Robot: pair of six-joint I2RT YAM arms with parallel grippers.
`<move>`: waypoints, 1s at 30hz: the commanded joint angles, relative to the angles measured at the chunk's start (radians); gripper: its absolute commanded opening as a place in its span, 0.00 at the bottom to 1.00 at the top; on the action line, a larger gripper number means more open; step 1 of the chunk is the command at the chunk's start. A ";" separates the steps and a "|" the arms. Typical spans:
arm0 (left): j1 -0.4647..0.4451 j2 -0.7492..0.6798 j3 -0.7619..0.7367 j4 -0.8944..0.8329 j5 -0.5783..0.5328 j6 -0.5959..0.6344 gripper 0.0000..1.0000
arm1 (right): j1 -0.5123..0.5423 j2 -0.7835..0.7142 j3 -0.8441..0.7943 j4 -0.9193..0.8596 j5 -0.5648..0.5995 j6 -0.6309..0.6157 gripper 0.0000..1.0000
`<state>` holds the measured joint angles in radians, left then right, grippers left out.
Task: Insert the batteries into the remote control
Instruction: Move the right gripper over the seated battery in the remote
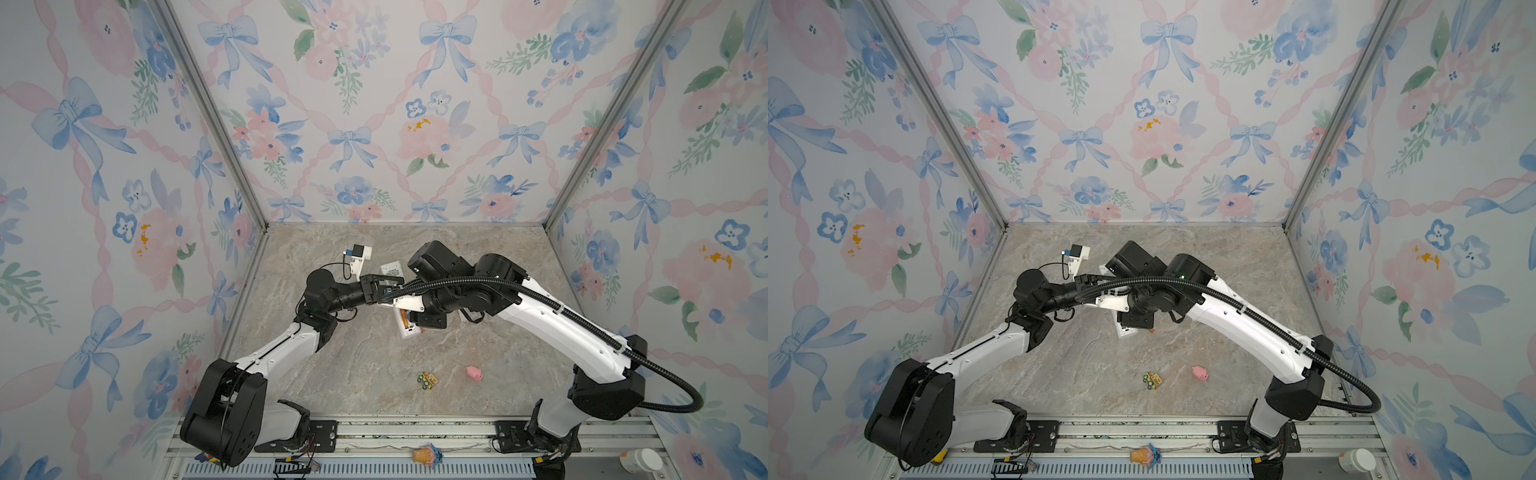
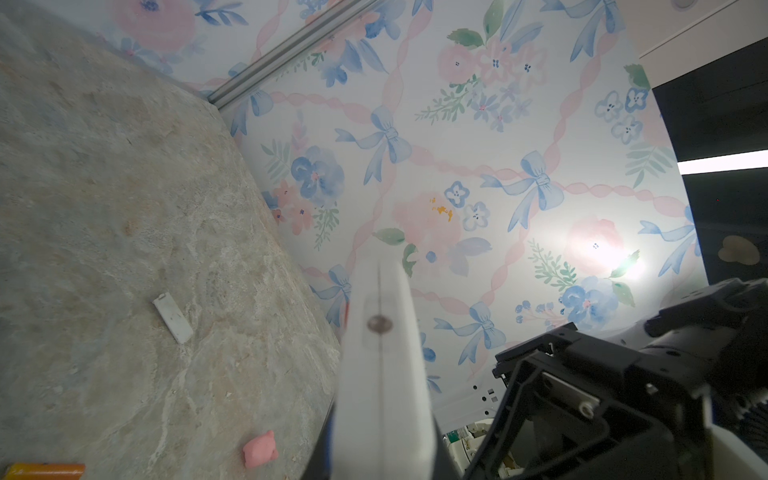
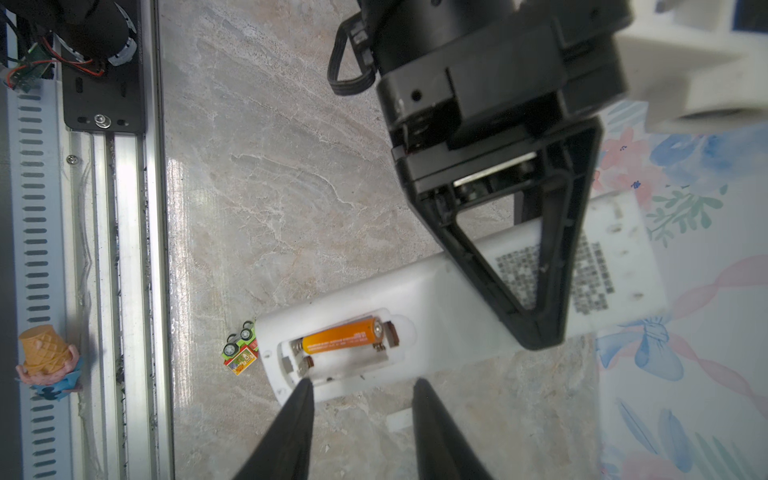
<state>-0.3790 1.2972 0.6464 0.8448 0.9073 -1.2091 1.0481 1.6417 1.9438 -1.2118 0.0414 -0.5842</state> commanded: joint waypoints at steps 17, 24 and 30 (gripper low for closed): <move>0.005 0.002 0.021 0.042 0.035 -0.012 0.00 | 0.024 0.047 -0.002 0.014 0.035 -0.012 0.34; 0.005 0.002 0.019 0.041 0.033 -0.013 0.00 | 0.024 0.050 -0.013 0.019 0.037 -0.013 0.30; 0.005 0.002 0.021 0.042 0.031 -0.013 0.00 | 0.026 0.047 -0.025 0.019 0.035 -0.016 0.28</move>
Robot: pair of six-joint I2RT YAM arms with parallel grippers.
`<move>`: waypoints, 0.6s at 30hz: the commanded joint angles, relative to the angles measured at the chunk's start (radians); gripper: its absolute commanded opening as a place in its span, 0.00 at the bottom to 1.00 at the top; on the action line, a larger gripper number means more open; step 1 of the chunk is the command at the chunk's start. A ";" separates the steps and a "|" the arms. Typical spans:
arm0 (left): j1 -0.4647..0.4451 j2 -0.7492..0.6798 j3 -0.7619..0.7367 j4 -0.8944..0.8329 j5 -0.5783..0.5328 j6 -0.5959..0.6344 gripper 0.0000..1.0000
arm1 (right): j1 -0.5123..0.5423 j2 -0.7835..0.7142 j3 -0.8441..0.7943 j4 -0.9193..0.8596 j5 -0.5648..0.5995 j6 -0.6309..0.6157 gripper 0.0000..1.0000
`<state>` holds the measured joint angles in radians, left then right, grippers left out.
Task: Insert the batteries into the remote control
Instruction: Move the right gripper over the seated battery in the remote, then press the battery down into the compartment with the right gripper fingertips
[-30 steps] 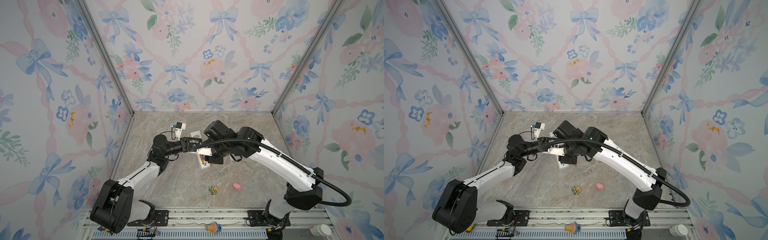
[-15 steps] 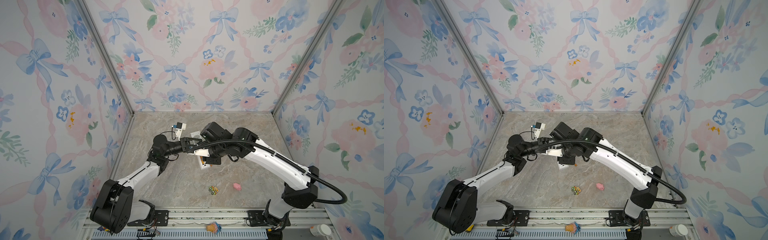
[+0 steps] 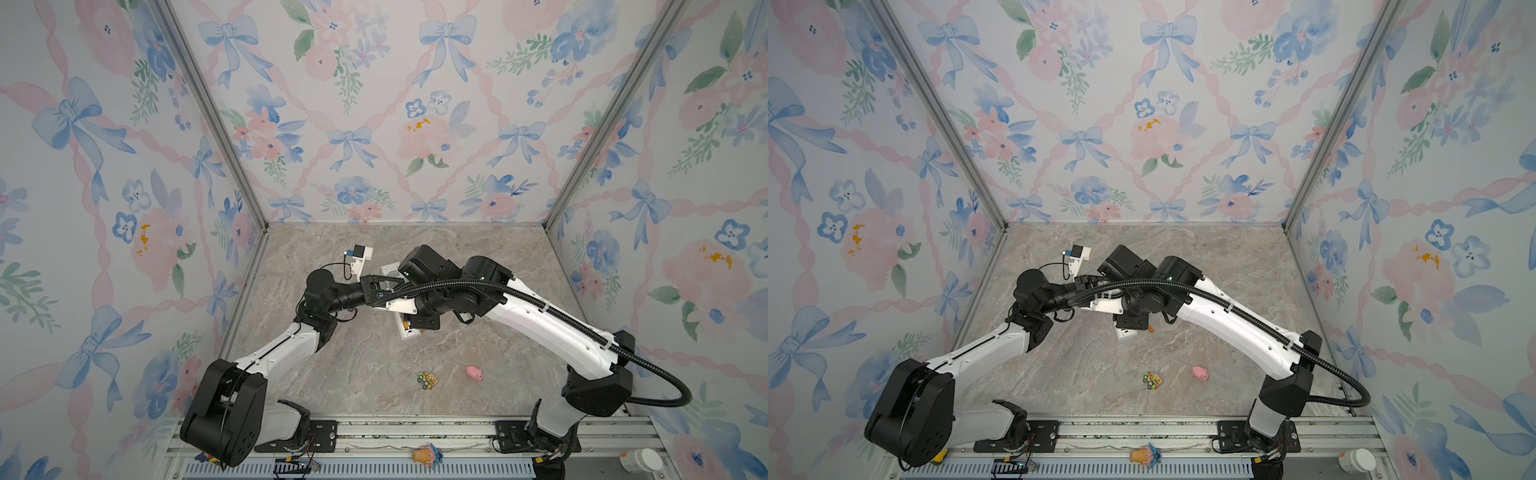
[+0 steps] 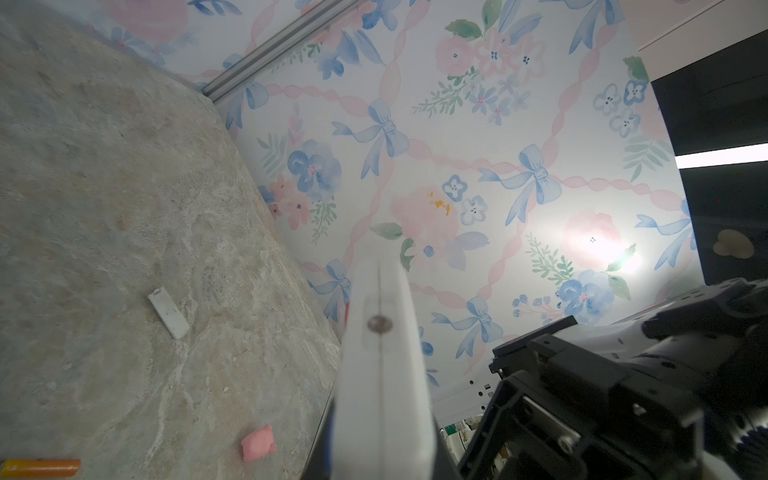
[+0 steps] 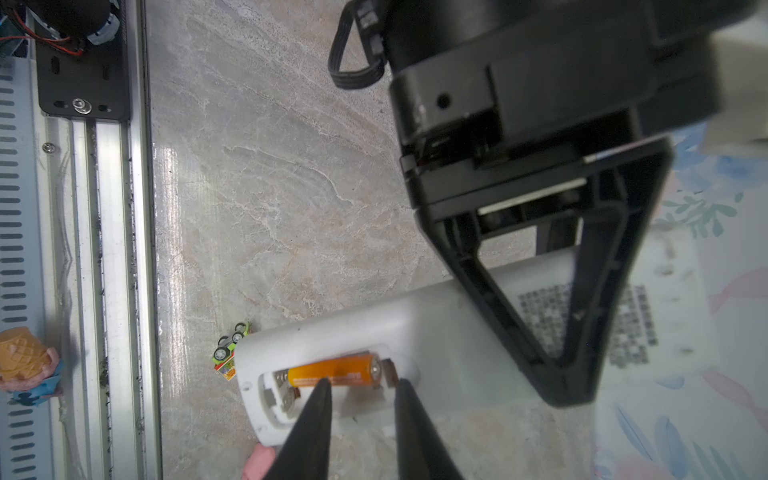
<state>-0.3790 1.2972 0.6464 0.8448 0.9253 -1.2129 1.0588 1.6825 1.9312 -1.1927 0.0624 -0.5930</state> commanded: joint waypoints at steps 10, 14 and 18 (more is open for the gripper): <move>0.006 0.000 0.018 0.041 0.012 -0.011 0.00 | 0.021 0.005 -0.034 0.002 0.011 -0.007 0.24; 0.006 -0.001 0.020 0.041 0.010 -0.010 0.00 | 0.024 0.005 -0.038 0.003 0.013 -0.010 0.23; 0.006 0.000 0.018 0.042 0.011 -0.010 0.00 | 0.027 0.003 -0.046 -0.001 0.021 -0.015 0.22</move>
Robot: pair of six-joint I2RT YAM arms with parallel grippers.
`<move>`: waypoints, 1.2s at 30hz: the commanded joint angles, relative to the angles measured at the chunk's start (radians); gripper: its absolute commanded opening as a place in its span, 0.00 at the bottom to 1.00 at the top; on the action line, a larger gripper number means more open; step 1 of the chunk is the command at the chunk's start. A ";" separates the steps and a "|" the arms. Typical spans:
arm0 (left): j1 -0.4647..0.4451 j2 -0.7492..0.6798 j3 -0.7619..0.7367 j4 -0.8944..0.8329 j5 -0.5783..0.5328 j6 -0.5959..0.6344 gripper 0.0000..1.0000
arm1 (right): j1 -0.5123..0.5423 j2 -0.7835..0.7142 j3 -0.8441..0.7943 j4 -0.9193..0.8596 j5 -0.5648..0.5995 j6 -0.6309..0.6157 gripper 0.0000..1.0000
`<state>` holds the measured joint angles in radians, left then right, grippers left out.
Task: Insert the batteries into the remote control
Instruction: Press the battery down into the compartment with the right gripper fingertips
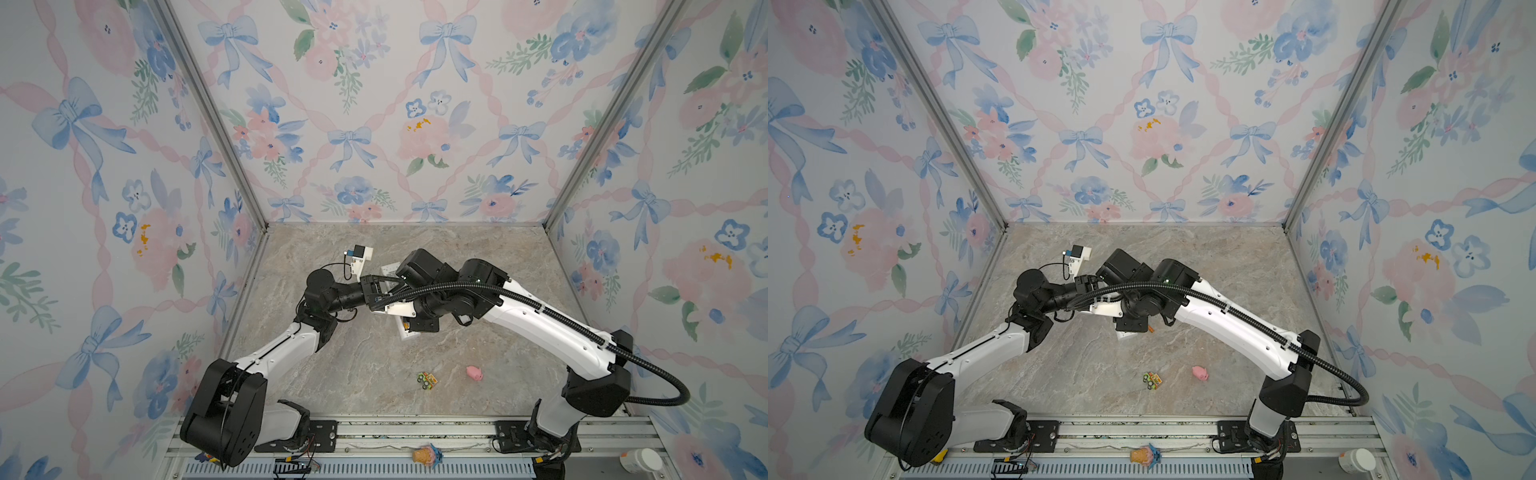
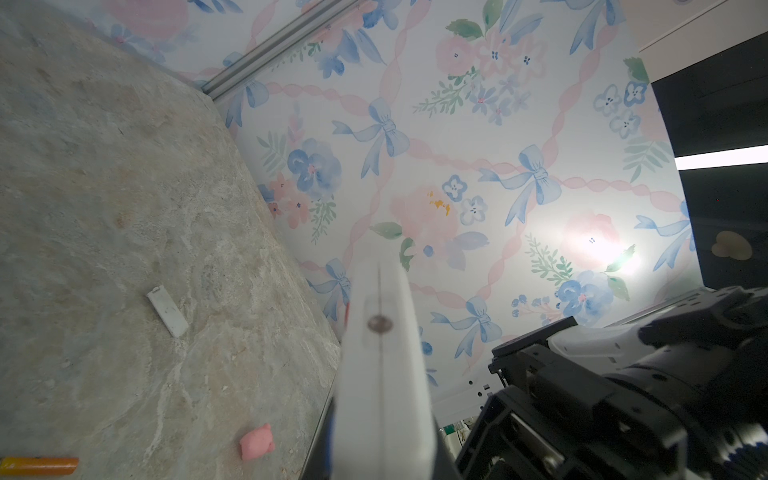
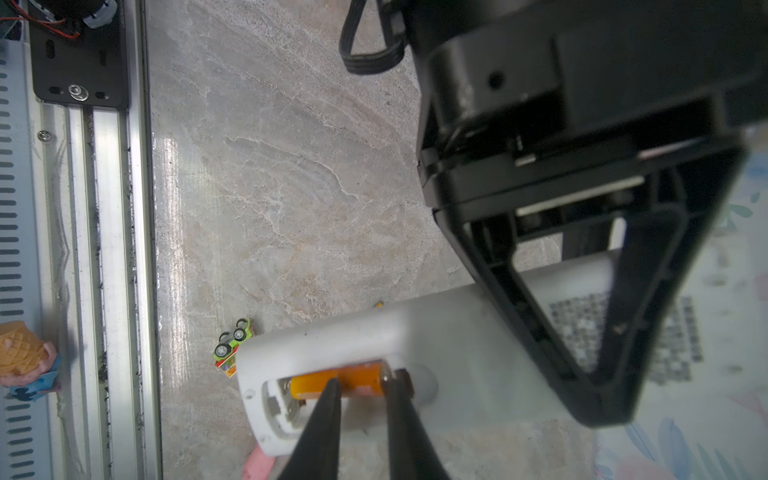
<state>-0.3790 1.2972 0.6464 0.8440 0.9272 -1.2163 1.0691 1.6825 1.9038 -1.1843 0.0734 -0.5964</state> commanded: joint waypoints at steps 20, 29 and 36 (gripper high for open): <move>0.007 -0.009 0.018 0.042 0.000 -0.009 0.00 | 0.040 -0.002 -0.046 -0.009 0.055 -0.032 0.18; 0.007 -0.019 0.009 0.041 -0.007 -0.009 0.00 | 0.056 -0.001 -0.064 -0.014 0.078 -0.040 0.16; 0.007 -0.025 0.007 0.042 -0.007 -0.009 0.00 | 0.061 0.003 -0.074 -0.010 0.108 -0.042 0.14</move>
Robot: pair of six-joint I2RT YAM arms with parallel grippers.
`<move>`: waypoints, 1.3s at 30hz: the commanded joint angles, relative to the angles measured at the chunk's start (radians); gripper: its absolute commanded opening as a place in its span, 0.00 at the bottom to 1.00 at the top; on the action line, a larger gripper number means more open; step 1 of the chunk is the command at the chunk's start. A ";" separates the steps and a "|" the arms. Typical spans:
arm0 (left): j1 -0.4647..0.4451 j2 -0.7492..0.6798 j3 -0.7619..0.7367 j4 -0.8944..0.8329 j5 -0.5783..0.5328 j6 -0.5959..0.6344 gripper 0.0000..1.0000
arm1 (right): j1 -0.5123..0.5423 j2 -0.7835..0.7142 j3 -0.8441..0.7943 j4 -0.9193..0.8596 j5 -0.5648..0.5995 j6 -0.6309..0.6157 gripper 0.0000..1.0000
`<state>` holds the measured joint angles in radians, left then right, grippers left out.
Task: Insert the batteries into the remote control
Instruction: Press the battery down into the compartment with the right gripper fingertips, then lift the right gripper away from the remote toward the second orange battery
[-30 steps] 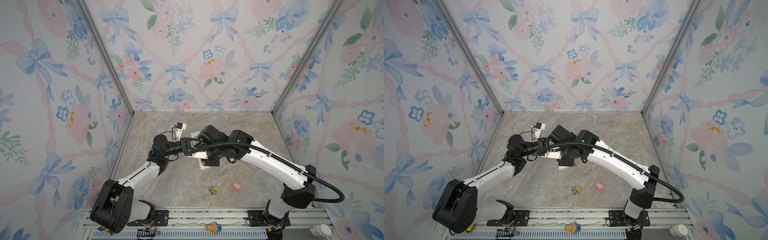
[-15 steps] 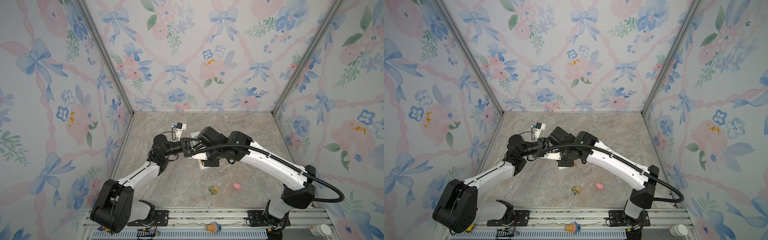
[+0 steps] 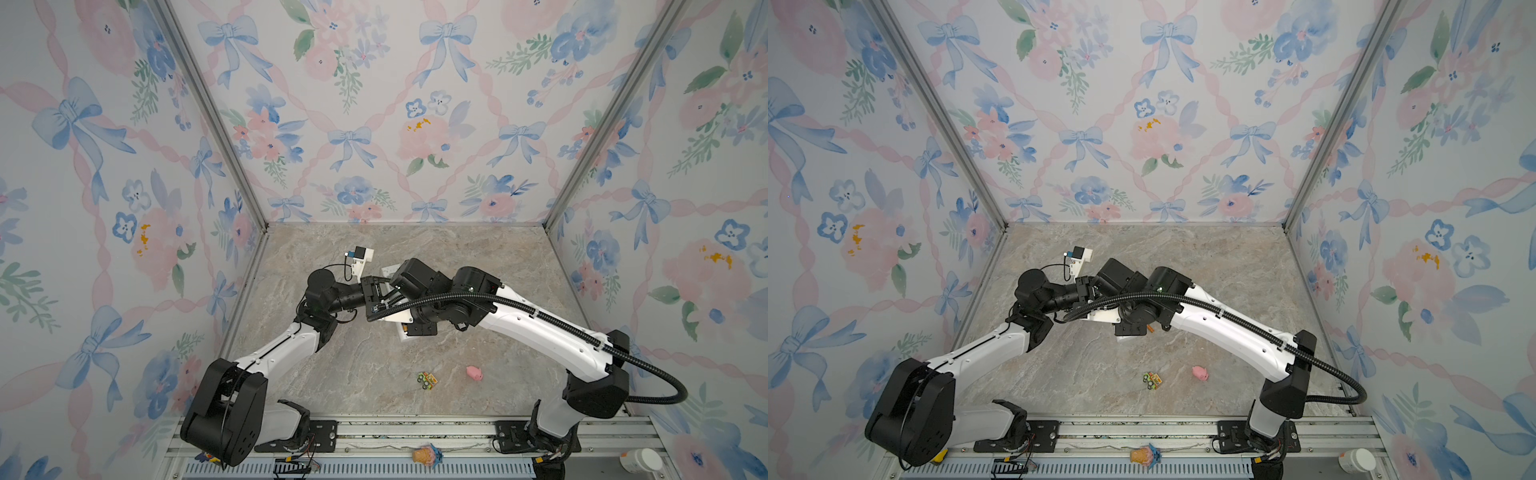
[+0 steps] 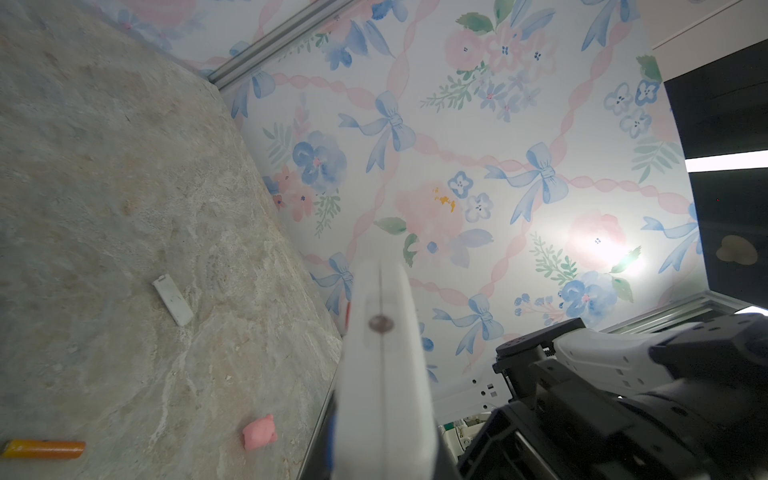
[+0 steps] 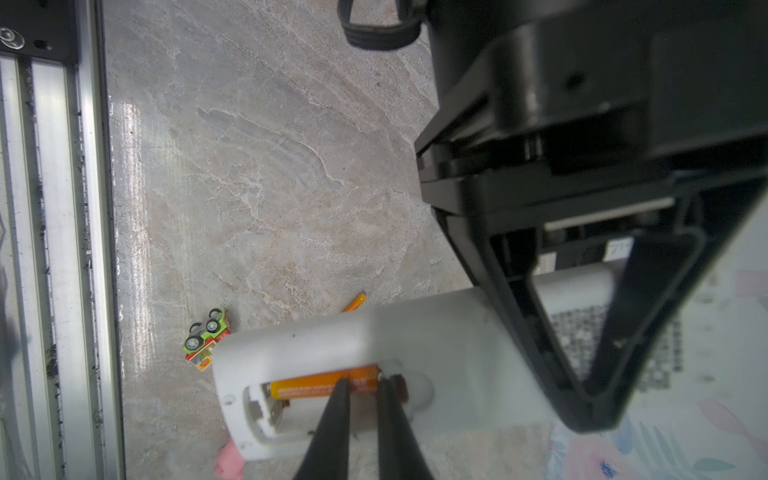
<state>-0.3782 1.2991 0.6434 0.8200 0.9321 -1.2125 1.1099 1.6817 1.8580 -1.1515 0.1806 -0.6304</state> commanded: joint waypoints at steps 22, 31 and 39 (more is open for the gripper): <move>0.013 -0.031 -0.006 0.066 -0.028 -0.013 0.00 | 0.031 0.007 -0.017 -0.023 0.074 0.011 0.11; 0.039 -0.040 -0.023 -0.029 -0.067 0.046 0.00 | 0.009 -0.020 -0.001 0.032 0.060 0.049 0.20; 0.076 -0.044 -0.035 -0.097 -0.094 0.082 0.00 | -0.032 -0.056 0.042 0.090 0.007 0.143 0.36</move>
<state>-0.3161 1.2781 0.6224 0.7483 0.8543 -1.1702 1.0985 1.6699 1.8618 -1.0935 0.2134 -0.5419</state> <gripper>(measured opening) 0.173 0.346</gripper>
